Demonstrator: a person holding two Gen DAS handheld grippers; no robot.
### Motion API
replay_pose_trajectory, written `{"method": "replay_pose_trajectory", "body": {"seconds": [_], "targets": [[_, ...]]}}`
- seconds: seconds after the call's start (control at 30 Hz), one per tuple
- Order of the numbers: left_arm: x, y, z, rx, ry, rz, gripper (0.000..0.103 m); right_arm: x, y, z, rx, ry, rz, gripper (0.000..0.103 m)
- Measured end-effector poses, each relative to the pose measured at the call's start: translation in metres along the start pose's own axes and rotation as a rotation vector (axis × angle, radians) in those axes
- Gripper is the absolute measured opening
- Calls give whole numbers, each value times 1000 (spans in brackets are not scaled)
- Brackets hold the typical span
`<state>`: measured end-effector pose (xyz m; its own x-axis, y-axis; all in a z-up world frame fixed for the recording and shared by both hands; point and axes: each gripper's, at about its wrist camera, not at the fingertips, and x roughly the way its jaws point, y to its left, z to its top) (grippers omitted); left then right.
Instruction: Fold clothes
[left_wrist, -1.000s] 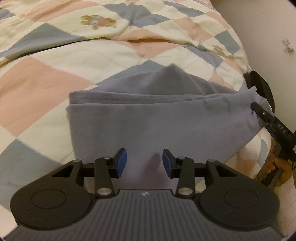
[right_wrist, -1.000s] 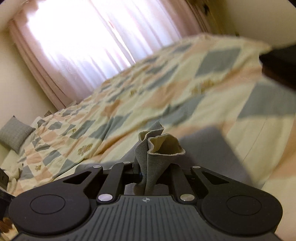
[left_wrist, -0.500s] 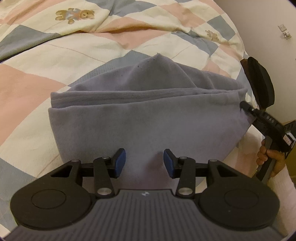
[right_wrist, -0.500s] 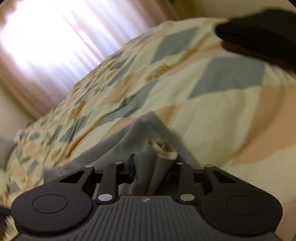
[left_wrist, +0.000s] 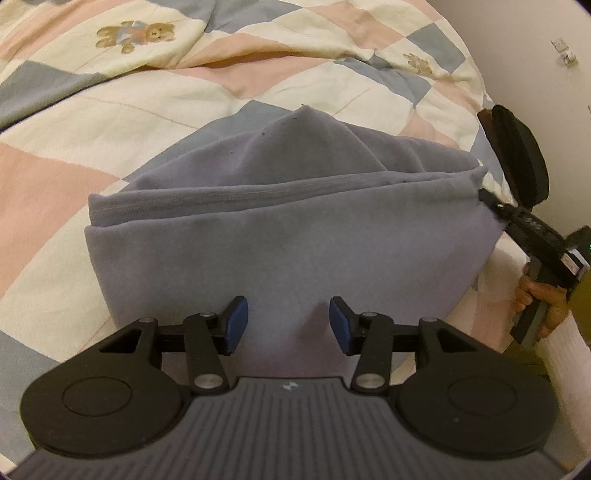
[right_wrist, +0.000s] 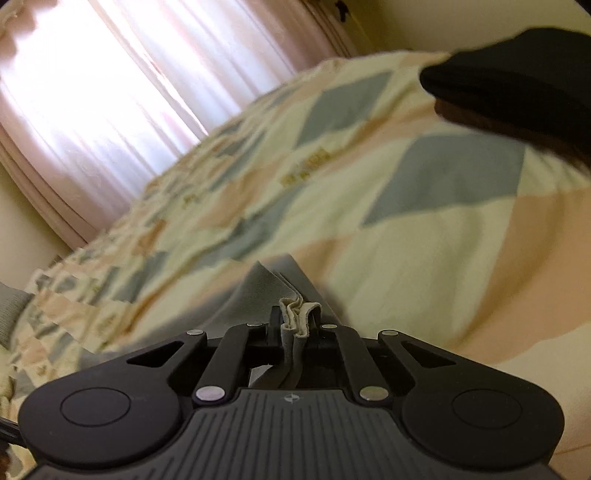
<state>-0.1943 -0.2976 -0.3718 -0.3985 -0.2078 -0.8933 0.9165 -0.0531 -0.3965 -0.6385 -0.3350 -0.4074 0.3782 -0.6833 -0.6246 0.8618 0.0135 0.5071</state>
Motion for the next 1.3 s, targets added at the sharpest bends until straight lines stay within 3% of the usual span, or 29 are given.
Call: {"method": "replay_pose_trajectory", "body": {"seconds": [0.03,0.1,0.17,0.2,0.3,0.33,0.43,0.5,0.53,0.63,0.67,0.7,0.77,0.87,1.0,1.1,1.17,1.3], "targets": [[-3,-2,1,10,-3,8,43,5,-4,-4,11,24,-26,7],[-9,-6,3,32,-11,26,43,5,-2,-5,4,37,-92,17],[-17,-8,7,58,-27,48,43,-5,8,0,-42,6,-223,57],[-21,-9,9,71,-37,53,43,-14,16,1,-69,-22,-273,58],[-29,-8,17,122,-55,62,37,-42,39,2,-138,-120,-328,47],[-27,-8,19,144,-48,69,35,-49,49,-2,-163,-125,-302,39],[-15,-5,23,191,-5,96,34,-47,76,-26,-261,-20,-181,27],[-6,-1,24,195,27,113,31,-30,73,-44,-295,79,-217,17],[-5,-1,24,208,35,118,31,-24,65,-48,-287,103,-262,0],[-10,-9,27,271,34,128,32,-33,54,-37,-207,61,-329,0],[-13,-11,28,289,31,127,33,-37,62,-33,-226,36,-347,10],[-13,-11,29,299,32,121,34,-39,74,-30,-263,8,-361,14],[-10,-10,33,315,45,115,34,-35,93,-28,-301,-7,-317,16],[3,-7,39,345,98,126,34,-1,107,-28,-307,57,-259,17],[9,-13,43,427,135,126,37,25,94,-22,-187,53,-421,11],[6,-13,45,461,153,107,37,-4,99,-17,-63,-40,-511,18],[1,-12,46,481,159,95,37,-30,117,-23,-68,-79,-543,25],[-12,-7,46,530,156,77,41,-67,169,-54,-73,-101,-580,28]]}}
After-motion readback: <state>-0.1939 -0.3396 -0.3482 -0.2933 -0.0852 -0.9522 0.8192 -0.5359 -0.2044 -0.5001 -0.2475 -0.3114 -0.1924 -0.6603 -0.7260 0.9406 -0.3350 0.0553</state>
